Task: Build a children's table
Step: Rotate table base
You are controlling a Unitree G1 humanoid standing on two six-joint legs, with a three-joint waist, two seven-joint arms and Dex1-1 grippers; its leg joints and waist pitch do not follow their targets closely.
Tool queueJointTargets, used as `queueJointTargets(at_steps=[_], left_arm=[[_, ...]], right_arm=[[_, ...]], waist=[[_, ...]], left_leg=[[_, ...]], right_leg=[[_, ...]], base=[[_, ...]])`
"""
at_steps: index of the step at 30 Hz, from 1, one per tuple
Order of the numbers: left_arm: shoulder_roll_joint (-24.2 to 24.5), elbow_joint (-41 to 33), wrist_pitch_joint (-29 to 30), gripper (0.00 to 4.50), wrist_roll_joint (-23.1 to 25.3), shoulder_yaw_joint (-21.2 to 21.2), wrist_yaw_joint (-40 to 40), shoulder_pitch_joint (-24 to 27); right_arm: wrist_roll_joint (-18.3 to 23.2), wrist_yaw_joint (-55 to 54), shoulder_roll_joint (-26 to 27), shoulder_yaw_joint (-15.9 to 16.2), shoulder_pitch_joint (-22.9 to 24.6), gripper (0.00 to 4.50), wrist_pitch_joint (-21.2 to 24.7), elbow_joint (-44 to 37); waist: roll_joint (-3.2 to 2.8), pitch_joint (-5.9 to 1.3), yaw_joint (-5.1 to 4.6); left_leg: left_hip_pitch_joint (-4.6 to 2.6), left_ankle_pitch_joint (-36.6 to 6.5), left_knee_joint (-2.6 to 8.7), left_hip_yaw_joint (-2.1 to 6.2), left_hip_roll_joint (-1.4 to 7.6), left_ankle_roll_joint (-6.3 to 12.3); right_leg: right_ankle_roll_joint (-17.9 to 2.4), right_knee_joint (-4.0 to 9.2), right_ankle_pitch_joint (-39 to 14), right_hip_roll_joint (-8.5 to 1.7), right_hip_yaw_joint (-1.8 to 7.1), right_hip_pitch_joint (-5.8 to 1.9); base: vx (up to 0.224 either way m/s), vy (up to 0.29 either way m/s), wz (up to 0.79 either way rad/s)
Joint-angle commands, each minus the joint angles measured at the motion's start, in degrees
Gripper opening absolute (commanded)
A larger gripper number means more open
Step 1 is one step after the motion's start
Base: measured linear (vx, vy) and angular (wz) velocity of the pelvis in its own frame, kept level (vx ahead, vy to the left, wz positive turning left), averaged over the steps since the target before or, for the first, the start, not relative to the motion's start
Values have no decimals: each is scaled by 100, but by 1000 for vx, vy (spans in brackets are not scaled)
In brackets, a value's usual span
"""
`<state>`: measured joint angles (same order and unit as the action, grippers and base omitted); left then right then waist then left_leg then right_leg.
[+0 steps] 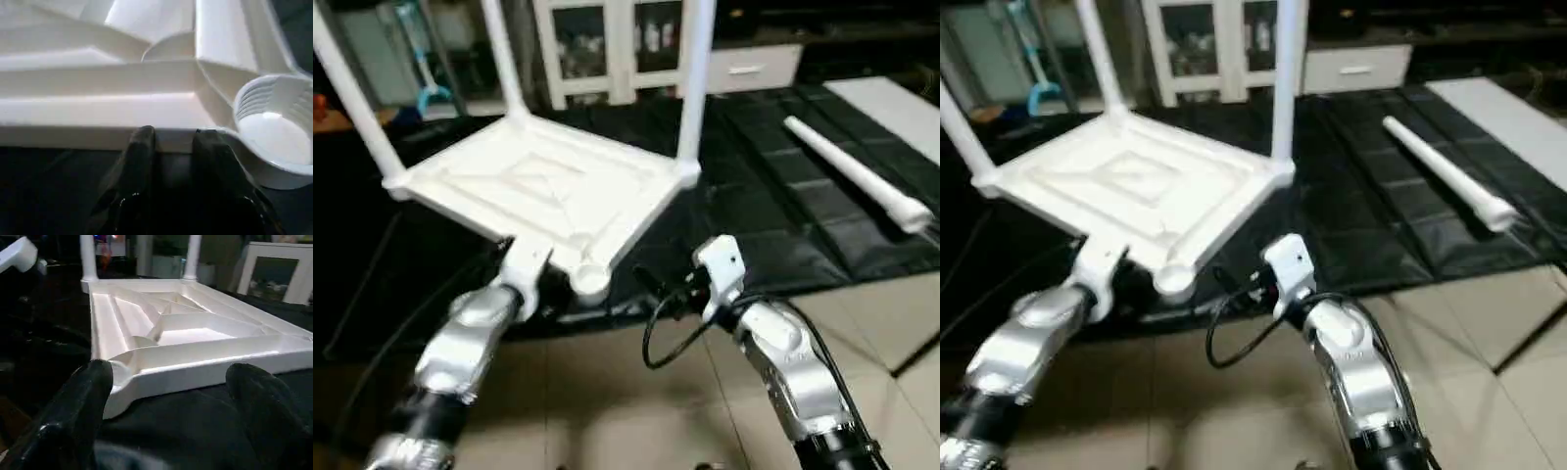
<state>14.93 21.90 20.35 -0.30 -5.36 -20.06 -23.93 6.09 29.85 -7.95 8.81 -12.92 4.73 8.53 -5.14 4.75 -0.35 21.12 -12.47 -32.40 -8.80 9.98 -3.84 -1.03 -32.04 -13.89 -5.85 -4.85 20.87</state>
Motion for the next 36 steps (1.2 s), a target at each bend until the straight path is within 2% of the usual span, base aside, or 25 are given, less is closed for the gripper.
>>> queueJointTargets(at_steps=[1, 2, 3, 4, 5, 6, 7, 8, 9, 10, 11, 12, 14, 15, 16, 17, 18, 21, 23, 26, 28, 30, 32, 35, 36], left_arm=[[-120, 372, -454, 146, 19, 71, 240, -300], [-181, 581, -631, 146, 34, 107, 337, -407], [-265, 898, -952, 146, 72, 166, 540, -569], [-310, 1103, -1162, 146, 95, 200, 663, -665], [-350, 1376, -1467, 146, 149, 267, 928, -816], [-365, 1397, -1613, 146, 137, 339, 1031, -858], [-370, 1380, -1661, 146, 125, 371, 1059, -865], [-380, 1277, -1781, 146, 66, 448, 1041, -846], [-416, 885, -1864, 146, -153, 615, 870, -720], [-419, 846, -1864, 146, -175, 629, 852, -707], [-443, 597, -1858, 146, -316, 719, 735, -621], [-452, -10, -1852, 146, -652, 810, 271, -361], [-416, -281, -1811, 146, -826, 771, -25, -203], [-225, -859, -1606, 146, -1103, 513, -649, 188], [-171, -961, -1589, 146, -1169, 433, -784, 272], [-17, -1167, -1482, 146, -1185, 232, -1005, 451], [67, -1279, -1384, 146, -1230, 131, -1172, 547], [265, -1454, -1158, 146, -1255, -120, -1587, 780], [325, -1410, -1106, 146, -1129, -218, -1687, 820], [303, -1213, -1118, 146, -909, -326, -1780, 789], [302, -989, -1049, 146, -800, -465, -1722, 698], [307, -711, -1129, 146, -598, -590, -1654, 611], [317, -626, -1138, 146, -546, -640, -1632, 581], [173, -111, -1235, 146, -516, -657, -1610, 350], [142, 34, -1312, 146, -446, -662, -1607, 281]], right_arm=[[-32, -24, -29, -27, -60, 403, 53, -110], [-33, -28, -33, -19, -63, 403, 52, -107], [-34, -34, -32, -7, -71, 403, 52, -100], [-31, -40, -31, 1, -78, 403, 54, -97], [-42, -40, -34, 24, -97, 403, 50, -93], [-40, -39, -39, 30, -102, 403, 58, -117], [-38, -38, -42, 31, -102, 403, 62, -131], [-31, -38, -49, 15, -107, 403, 70, -151], [1, -30, -69, -33, -104, 403, 92, -189], [5, -29, -71, -37, -103, 403, 94, -192], [27, -23, -82, -63, -97, 403, 109, -215], [63, 5, -123, -108, -88, 403, 133, -247], [120, 50, -146, -127, -79, 403, 163, -267], [363, 338, -244, -145, -39, 403, 336, -392], [426, 416, -269, -149, -29, 403, 382, -425], [609, 692, -388, -148, 15, 403, 523, -538], [687, 846, -476, -137, 30, 403, 579, -580], [879, 1373, -792, -64, 110, 403, 704, -724], [967, 1608, -930, -32, 146, 403, 773, -795], [1083, 1945, -1215, -8, 226, 403, 933, -933], [1125, 2214, -1600, -35, 350, 403, 1134, -1072], [1055, 2151, -1678, -132, 367, 403, 1081, -1002], [1044, 2118, -1700, -179, 365, 403, 1071, -972], [1000, 1907, -1699, -353, 311, 403, 1035, -907], [1005, 1856, -1693, -380, 294, 403, 1059, -923]], waist=[[-2, -311, 473], [163, -407, 446], [436, -408, 317], [389, -443, 342], [345, -438, 418], [188, -500, 416], [252, -561, 314], [135, -601, 322], [78, -557, 192], [81, -543, 144], [79, -543, 127], [122, -512, 106], [133, -501, 100], [205, -517, 119], [187, -498, 102], [181, -501, 98], [226, -523, 108], [212, -531, 120], [222, -535, 129], [228, -538, 159], [240, -539, 178], [174, -533, 186], [216, -534, 184], [223, -540, 195], [118, -534, 187]], left_leg=[[354, -4443, 1326, -188, 609, 114], [-29, -3579, 1002, -317, 419, 55], [-691, -1206, -668, -40, 16, 80], [42, 183, -613, 267, -208, 420], [134, 156, -355, 309, -24, 320], [-42, -126, 40, 271, 152, -29], [-148, -854, 113, 217, 156, -42], [-208, -1103, 136, 202, 189, -64], [-84, -1528, 209, 187, 202, -39], [16, -1800, 269, 201, 229, -78], [-2, -1941, 273, 192, 240, -87], [25, -2169, 293, 161, 244, -80], [23, -2224, 294, 139, 233, -61], [32, -2094, 295, 137, 243, -3], [61, -1947, 308, 107, 248, 67], [55, -1932, 296, 95, 234, 80], [56, -1750, 277, 87, 231, 146], [46, -1395, 247, 50, 225, 247], [69, -1135, 233, 36, 225, 316], [60, -904, 212, 25, 232, 395], [42, -932, 208, 17, 232, 391], [21, -1001, 200, 8, 233, 374], [14, -1110, 201, 0, 219, 330], [4, -1121, 197, -2, 215, 255], [9, -1140, 203, 12, 216, 231]], right_leg=[[-53, -890, -863, 84, 195, -561], [97, -621, -1908, 3, 455, -292], [208, 840, -5693, -770, 744, 674], [199, 652, -5779, -605, 1092, 46], [90, 477, -5031, -640, 1004, -111], [-199, 171, -2812, -189, 700, 34], [-423, 0, -1332, 39, 638, 102], [-638, -14, -939, 13, 613, 137], [-933, 30, -703, -10, 563, 67], [-1010, 47, -774, -55, 524, -8], [-1004, 71, -845, -55, 516, 30], [-1030, 130, -1080, -85, 528, 39], [-977, 169, -1279, -89, 535, 59], [-973, 157, -1299, -130, 563, 28], [-933, 174, -1246, -103, 569, 53], [-919, 174, -1246, -96, 567, 63], [-907, 161, -1117, -102, 575, 33], [-945, 154, -842, -86, 575, 21], [-993, 133, -566, -84, 571, -6], [-1086, 120, -307, -78, 560, -35], [-1101, 117, -355, -74, 556, -45], [-1104, 133, -466, -75, 563, -21], [-1035, 160, -671, -70, 565, -23], [-1001, 179, -858, -73, 570, -10], [-1015, 168, -859, -73, 567, -8]], base=[[-130, -53, 20], [-52, -163, 25], [23, -113, 9], [35, -159, 1], [0, 0, 0], [-10, -52, 3], [0, 0, 0], [-83, -22, 22], [0, 0, 0], [0, 0, 0], [0, 0, 0], [0, 0, 0], [0, 0, 0], [0, 0, 0], [0, 0, 0], [0, 0, 0], [0, 0, 0], [17, -7, 1], [0, 0, 0], [0, 0, 0], [0, 0, 0], [0, 0, 0], [0, 0, 0], [0, 0, 0], [0, 0, 0]])
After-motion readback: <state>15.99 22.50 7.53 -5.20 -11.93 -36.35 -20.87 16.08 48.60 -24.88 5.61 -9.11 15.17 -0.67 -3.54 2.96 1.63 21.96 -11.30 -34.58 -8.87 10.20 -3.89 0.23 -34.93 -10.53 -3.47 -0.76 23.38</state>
